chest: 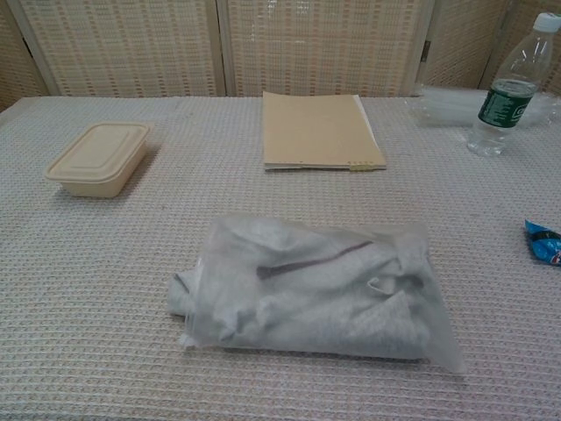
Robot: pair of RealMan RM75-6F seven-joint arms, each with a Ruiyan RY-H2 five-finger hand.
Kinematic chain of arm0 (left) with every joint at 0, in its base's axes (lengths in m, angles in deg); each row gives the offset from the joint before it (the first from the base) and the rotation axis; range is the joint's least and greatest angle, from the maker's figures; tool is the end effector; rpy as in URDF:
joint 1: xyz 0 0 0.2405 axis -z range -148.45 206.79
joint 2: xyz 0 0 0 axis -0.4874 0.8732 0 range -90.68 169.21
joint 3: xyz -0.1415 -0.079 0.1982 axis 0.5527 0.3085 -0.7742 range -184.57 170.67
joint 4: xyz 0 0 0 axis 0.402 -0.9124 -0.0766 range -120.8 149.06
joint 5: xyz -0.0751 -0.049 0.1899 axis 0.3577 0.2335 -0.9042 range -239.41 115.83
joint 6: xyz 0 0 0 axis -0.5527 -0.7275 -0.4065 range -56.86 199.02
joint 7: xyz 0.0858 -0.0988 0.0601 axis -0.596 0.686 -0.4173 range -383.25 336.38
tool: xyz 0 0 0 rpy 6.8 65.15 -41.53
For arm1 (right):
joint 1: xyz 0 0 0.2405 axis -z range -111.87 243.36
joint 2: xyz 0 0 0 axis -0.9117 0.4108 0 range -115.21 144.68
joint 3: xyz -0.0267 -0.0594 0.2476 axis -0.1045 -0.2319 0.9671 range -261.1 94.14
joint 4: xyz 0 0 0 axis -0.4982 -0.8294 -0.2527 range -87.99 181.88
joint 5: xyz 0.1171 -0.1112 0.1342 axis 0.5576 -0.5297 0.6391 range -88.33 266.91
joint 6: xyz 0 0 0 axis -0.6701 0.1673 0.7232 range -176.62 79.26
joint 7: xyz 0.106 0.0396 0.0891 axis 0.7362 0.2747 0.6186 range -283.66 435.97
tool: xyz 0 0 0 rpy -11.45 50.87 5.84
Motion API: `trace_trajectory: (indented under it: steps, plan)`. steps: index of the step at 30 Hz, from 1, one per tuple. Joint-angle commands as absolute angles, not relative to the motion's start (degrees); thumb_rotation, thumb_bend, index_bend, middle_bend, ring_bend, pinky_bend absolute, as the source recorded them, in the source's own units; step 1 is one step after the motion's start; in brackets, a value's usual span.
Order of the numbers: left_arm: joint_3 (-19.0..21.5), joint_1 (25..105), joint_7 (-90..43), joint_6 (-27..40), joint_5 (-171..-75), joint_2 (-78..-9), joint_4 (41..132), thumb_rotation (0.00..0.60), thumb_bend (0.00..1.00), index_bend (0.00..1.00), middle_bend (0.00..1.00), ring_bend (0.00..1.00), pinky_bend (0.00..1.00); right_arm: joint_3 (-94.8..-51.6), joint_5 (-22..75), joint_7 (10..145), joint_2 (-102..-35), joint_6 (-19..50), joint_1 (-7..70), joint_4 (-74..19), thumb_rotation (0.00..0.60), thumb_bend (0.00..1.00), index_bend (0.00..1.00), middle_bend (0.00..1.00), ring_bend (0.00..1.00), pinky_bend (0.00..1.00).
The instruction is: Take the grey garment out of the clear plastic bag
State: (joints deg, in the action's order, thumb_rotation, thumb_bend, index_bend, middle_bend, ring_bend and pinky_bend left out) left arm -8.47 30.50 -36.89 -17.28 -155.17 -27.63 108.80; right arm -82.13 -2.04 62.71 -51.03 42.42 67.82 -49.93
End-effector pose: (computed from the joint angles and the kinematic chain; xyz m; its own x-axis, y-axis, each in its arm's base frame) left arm -0.2934 0.1449 0.1317 0.5299 0.0280 0.8476 0.8460 -0.0877 -0.5259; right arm -0.2959 -0.1382 0.1500 0.5126 0.0289 0.8582 -0.8586 0.0158 0.5123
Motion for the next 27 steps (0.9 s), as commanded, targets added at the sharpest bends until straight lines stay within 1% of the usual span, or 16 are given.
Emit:
trace_trajectory:
  steps: [1,4,8,11,16,19,20,27]
  plan:
    - [-8.48,30.79,-35.39,-18.37,-157.06,-27.84,107.74,0.600,0.14,0.31,0.07,0.00,0.00,-83.31,-4.95,63.04,-51.76,42.01,67.20,-49.02,0.600,0.09,0.00,0.02,0.00,0.00]
    - [-8.40,30.66,-34.09,-19.36,-157.65,-28.24,106.92,0.600,0.14,0.31,0.07,0.00,0.00,-84.76,-8.55,64.35,-52.66,40.82,66.01,-47.62,0.600,0.09,0.00,0.01,0.00,0.00]
    - [-8.13,30.86,-34.07,-18.90,-156.99,-28.61,106.70,0.600,0.14,0.31,0.07,0.00,0.00,-87.27,-14.11,62.31,-53.42,37.62,63.86,-47.53,0.600,0.09,0.00,0.00,0.00,0.00]
    - [-8.19,31.03,-35.03,-18.02,-156.34,-28.84,106.93,0.600,0.14,0.31,0.07,0.00,0.00,-88.71,-18.17,59.84,-55.88,35.19,62.23,-47.33,0.600,0.08,0.00,0.00,0.00,0.00]
    - [-8.31,31.02,-35.05,-18.12,-156.45,-28.73,107.03,0.600,0.14,0.31,0.07,0.00,0.00,-89.99,-22.39,55.71,-62.50,32.68,60.89,-45.26,0.600,0.08,0.00,0.00,0.00,0.00]
    - [-8.26,31.05,-34.62,-18.13,-156.34,-28.55,107.10,0.600,0.14,0.31,0.07,0.00,0.00,-90.31,-23.12,55.09,-64.88,32.07,60.65,-44.16,0.600,0.08,0.00,0.00,0.00,0.00]
    - [-8.24,31.10,-34.23,-18.04,-156.20,-28.39,107.17,0.600,0.14,0.31,0.07,0.00,0.00,-90.56,-23.44,54.37,-67.14,31.13,60.41,-43.25,0.600,0.08,0.00,0.00,0.00,0.00]
    - [-8.83,31.04,-33.79,-17.52,-156.13,-27.81,107.68,0.600,0.14,0.31,0.07,0.00,0.00,-89.25,-22.50,50.09,-76.39,28.62,59.68,-38.10,0.600,0.08,0.00,0.00,0.00,0.00]
